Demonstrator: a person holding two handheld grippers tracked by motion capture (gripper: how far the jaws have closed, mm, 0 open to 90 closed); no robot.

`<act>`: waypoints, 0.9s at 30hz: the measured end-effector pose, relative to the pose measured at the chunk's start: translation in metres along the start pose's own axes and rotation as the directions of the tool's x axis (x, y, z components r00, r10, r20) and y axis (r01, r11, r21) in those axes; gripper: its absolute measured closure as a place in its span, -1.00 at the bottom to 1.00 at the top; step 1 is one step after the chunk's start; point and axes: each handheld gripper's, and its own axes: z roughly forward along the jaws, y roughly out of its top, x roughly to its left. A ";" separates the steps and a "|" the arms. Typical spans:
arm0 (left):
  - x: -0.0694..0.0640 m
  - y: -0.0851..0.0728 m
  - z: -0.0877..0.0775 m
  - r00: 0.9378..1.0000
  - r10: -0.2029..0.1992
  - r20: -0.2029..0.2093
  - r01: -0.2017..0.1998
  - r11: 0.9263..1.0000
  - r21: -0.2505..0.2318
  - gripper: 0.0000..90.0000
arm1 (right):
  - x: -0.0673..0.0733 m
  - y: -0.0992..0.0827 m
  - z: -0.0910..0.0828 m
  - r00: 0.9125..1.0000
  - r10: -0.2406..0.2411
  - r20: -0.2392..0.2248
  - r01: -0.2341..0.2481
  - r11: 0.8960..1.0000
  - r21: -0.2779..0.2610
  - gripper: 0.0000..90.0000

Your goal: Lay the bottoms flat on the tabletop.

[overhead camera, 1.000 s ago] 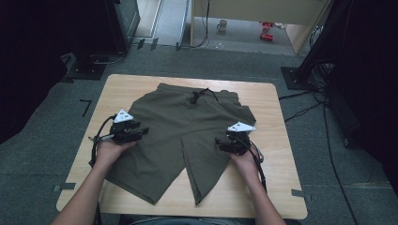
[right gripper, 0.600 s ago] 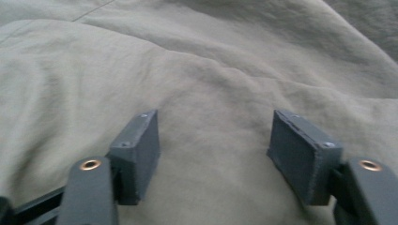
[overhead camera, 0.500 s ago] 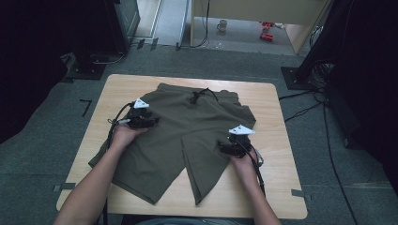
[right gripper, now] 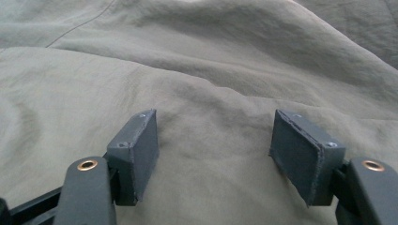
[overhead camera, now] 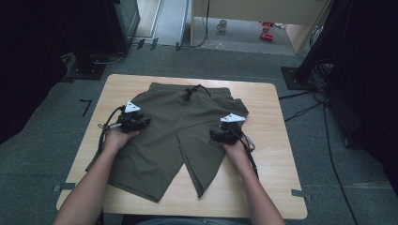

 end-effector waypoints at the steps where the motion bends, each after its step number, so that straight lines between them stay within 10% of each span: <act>1: 0.002 -0.002 -0.003 1.000 -0.011 -0.010 0.011 1.000 -0.002 0.26 | 0.000 0.003 0.004 1.000 -0.004 -0.003 0.004 1.000 0.002 -0.30; 11: 0.015 -0.020 -0.024 0.991 -0.088 -0.105 0.088 0.996 -0.009 0.26 | 0.016 0.030 0.035 0.999 -0.024 -0.027 0.024 1.000 0.001 -0.30; 27: 0.013 -0.015 -0.021 0.992 -0.088 -0.086 0.089 0.996 0.009 0.01 | 0.026 0.027 0.020 0.999 0.035 -0.040 -0.034 0.999 0.019 -0.22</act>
